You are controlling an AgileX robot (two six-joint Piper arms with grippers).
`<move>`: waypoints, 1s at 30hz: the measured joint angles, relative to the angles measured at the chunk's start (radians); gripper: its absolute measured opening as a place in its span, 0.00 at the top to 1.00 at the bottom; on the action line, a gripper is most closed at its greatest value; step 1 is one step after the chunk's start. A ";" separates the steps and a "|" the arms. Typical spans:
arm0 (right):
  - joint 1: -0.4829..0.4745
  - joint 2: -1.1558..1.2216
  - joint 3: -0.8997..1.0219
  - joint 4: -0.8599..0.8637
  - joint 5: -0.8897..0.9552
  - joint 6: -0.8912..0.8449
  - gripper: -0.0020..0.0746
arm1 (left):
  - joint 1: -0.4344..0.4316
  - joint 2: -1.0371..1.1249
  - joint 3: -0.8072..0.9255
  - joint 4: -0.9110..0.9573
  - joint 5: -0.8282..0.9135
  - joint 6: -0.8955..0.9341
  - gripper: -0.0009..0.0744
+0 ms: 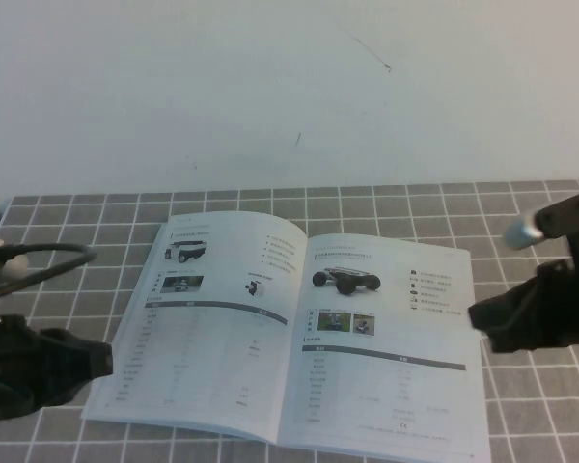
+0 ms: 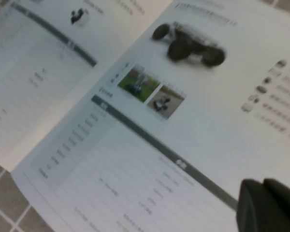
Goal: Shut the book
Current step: 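Close the open booklet and leave it lying on the table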
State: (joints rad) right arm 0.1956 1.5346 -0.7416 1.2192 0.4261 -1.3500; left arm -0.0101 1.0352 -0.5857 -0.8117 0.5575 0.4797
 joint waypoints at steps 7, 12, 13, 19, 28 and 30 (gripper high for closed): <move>0.106 0.206 -0.037 0.023 -0.054 -0.014 0.98 | 0.000 0.120 0.000 -0.091 -0.036 0.066 0.99; 0.137 0.238 -0.039 0.021 -0.062 -0.014 0.98 | 0.000 0.225 -0.002 -0.098 -0.099 0.072 0.99; 0.143 0.242 -0.039 0.019 -0.062 -0.014 0.98 | 0.000 0.252 -0.006 -0.098 -0.101 0.072 0.99; 0.185 0.290 -0.039 0.012 -0.067 -0.015 0.98 | 0.000 0.408 -0.062 -0.064 -0.085 0.074 0.99; 0.190 0.323 -0.046 0.012 -0.062 -0.003 0.98 | 0.000 0.504 -0.195 0.038 -0.120 -0.012 0.99; 0.190 0.323 -0.046 0.012 -0.062 0.000 0.98 | 0.000 0.512 -0.214 0.075 -0.157 -0.052 0.99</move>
State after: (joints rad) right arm 0.3855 1.8573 -0.7877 1.2315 0.3637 -1.3503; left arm -0.0101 1.5473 -0.7996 -0.7365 0.4008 0.4273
